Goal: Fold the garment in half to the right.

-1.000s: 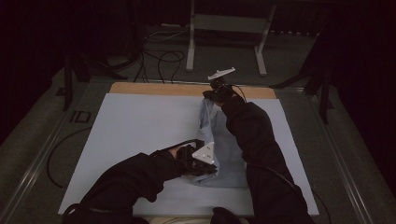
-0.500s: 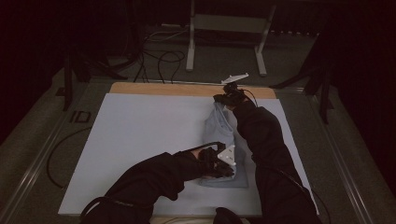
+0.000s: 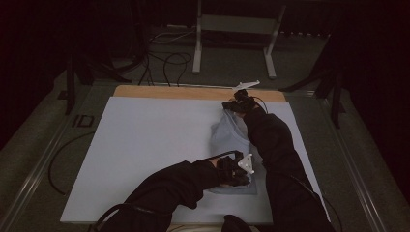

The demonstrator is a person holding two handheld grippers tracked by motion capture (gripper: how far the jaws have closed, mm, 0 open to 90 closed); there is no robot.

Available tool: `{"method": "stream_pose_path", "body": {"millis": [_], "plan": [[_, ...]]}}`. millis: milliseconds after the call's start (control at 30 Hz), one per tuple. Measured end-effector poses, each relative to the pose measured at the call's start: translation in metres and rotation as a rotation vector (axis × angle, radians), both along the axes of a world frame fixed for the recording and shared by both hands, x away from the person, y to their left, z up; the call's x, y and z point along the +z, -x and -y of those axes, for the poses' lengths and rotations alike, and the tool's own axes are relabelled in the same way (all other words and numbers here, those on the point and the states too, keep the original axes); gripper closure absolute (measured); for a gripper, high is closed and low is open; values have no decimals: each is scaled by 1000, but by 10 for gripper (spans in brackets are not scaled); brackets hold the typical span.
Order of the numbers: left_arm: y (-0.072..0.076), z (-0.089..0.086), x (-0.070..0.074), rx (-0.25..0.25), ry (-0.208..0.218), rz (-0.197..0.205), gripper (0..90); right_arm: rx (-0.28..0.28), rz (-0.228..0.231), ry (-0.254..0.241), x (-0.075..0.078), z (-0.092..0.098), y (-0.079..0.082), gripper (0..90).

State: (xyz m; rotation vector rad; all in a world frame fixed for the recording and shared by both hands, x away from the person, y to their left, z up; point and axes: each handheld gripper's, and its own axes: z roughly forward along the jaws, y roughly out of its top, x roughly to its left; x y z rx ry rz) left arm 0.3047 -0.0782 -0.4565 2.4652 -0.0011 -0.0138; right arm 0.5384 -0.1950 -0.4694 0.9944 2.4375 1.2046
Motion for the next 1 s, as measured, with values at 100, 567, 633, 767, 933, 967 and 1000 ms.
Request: {"method": "stream_pose_path", "body": {"millis": [100, 567, 633, 767, 933, 967, 1000], "plan": [[-1, 3, -2, 8, -3, -4, 887, 6, -7, 1, -4, -1, -2, 868], [-3, 20, -15, 6, -41, -33, 876, -21, -35, -6, -6, 18, 1, 660], [-3, 21, -16, 6, -42, -36, 868, -28, -30, -6, -4, 20, 3, 623], [-1, 23, -14, -8, -12, -50, 782, -37, -27, -7, 1, 22, 7, 511], [4, 23, -5, 4, 24, -20, 511, -55, -35, 6, 10, 23, 12, 410], [5, 21, -3, 17, 30, -19, 470, -61, -37, 8, 11, 23, 12, 393], [5, 20, -1, 19, 37, -21, 448, -66, -38, 12, 12, 23, 13, 372]]}}
